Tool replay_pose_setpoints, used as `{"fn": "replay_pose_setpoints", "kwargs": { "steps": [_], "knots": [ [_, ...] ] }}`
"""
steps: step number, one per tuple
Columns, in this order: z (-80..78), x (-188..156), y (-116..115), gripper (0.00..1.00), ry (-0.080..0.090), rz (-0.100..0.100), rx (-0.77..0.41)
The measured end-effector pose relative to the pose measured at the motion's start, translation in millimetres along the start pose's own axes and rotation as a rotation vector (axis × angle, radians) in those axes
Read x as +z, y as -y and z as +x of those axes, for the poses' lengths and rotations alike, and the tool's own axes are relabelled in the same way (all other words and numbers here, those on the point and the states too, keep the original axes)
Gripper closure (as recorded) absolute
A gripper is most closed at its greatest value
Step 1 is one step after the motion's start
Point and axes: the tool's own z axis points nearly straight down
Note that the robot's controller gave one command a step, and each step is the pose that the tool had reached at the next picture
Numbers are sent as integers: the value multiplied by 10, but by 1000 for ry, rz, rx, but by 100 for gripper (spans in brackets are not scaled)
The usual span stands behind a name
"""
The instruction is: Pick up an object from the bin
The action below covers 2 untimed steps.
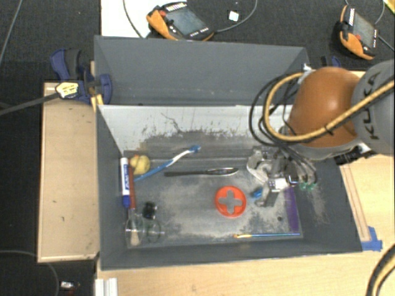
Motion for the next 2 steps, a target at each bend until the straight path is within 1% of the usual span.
{"fn": "replay_pose_setpoints", "kwargs": {
  "steps": [1,2],
  "knots": [
    [-17,-36,0,0,7,0,-1],
    [169,1085,-127,0,3,-1,124]
  ]
}}
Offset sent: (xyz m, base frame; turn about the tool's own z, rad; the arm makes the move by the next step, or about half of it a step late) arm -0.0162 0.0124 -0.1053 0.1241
